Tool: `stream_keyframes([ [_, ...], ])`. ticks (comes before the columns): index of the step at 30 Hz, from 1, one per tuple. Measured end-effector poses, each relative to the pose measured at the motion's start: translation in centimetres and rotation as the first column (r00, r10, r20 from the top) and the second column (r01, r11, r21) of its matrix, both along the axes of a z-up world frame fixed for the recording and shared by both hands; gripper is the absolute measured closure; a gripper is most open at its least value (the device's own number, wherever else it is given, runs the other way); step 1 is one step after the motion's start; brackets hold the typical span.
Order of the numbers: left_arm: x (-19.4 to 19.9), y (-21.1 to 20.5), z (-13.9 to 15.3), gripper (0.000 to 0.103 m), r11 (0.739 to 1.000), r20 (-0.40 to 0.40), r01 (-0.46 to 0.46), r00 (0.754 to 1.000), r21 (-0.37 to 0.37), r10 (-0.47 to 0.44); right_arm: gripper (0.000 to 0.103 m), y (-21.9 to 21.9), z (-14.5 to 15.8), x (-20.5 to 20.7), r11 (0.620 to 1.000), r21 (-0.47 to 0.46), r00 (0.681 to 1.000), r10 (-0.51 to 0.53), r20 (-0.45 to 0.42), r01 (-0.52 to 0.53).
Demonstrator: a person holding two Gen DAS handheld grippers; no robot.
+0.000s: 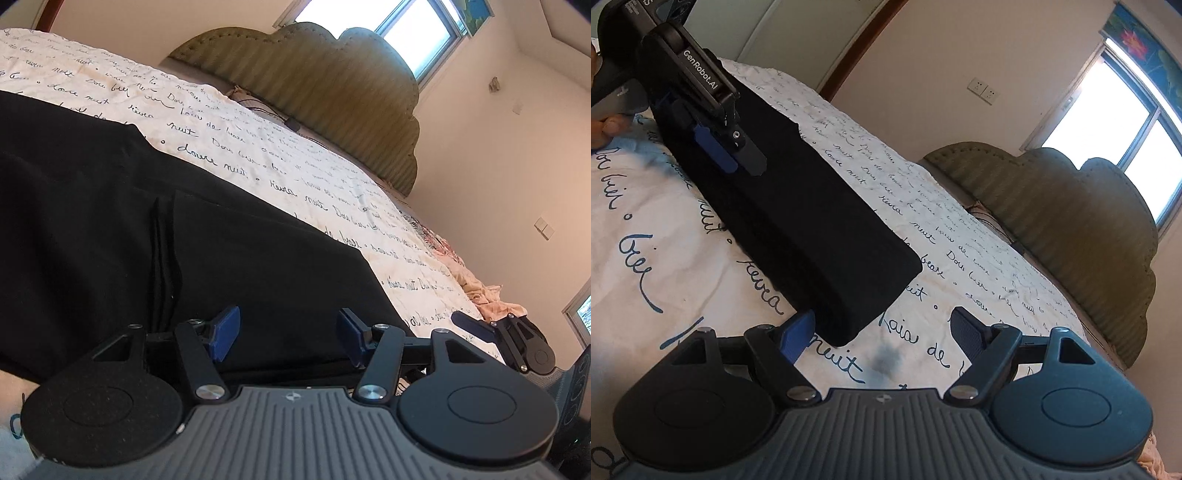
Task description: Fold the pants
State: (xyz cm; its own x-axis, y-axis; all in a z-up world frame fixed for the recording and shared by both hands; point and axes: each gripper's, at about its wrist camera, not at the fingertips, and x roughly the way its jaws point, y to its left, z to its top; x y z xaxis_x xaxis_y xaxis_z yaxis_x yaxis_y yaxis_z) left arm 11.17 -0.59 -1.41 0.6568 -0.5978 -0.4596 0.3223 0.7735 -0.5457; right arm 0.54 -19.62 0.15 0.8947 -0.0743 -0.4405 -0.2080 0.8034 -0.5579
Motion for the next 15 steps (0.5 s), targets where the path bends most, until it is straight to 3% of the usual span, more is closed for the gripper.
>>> stream_keyframes([
  [6, 0.1, -0.3, 0.4, 0.039, 1.000, 0.005, 0.003, 1.000, 0.005, -0.003, 0.022, 0.2, 0.2, 1.3, 1.000, 0.003, 1.000, 0.005, -0.011, -0.005],
  [12, 0.1, -0.2, 0.3, 0.039, 1.000, 0.005, 0.003, 1.000, 0.001, -0.003, 0.022, -0.7, 1.6, 1.5, 0.997, 0.083, 1.000, -0.003, 0.003, 0.003],
  [15, 0.1, -0.2, 0.3, 0.039, 1.000, 0.005, 0.004, 1.000, 0.000, -0.004, 0.022, -1.3, 1.7, 1.1, 0.999, 0.052, 1.000, -0.002, 0.004, 0.002],
])
